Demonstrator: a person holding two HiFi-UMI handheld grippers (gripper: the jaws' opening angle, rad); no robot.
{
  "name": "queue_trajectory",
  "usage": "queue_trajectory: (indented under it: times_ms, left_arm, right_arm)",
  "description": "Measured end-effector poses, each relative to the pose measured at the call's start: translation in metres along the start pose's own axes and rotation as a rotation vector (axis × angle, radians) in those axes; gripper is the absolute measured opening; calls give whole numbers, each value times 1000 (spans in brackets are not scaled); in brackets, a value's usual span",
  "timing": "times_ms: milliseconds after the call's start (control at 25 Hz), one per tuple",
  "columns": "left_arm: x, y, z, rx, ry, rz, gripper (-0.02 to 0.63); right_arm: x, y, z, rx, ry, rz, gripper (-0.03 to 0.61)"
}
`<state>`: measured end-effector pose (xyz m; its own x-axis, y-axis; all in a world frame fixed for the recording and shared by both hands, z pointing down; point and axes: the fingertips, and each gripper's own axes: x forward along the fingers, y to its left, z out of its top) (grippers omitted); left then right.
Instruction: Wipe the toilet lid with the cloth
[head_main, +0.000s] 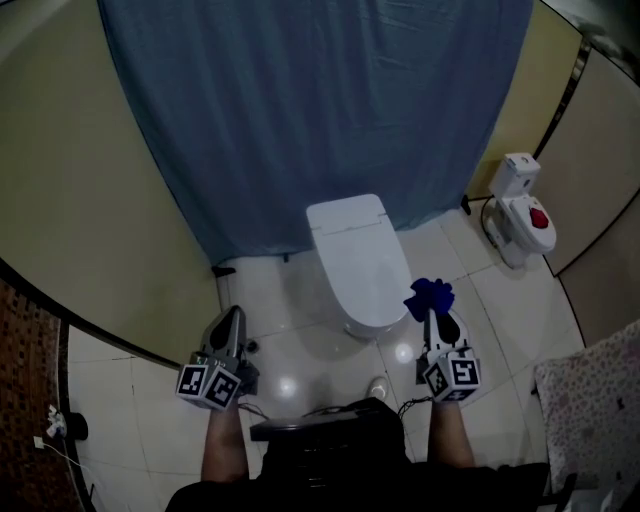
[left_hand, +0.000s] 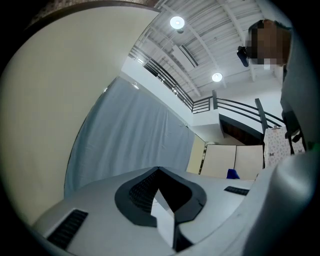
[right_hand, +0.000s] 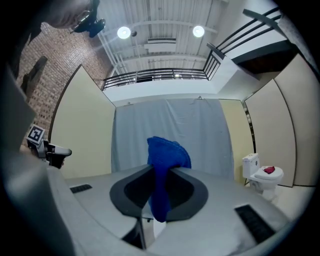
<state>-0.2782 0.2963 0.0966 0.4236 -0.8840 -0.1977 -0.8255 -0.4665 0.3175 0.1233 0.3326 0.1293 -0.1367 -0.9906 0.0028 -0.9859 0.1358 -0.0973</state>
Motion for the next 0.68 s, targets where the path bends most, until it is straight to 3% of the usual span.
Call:
queue_trajectory:
  times_ms: [680]
  left_arm:
    - [-19, -4, -17, -1, 12, 29, -9]
  right_arm:
    - [-6, -20, 6, -29, -9, 13, 57]
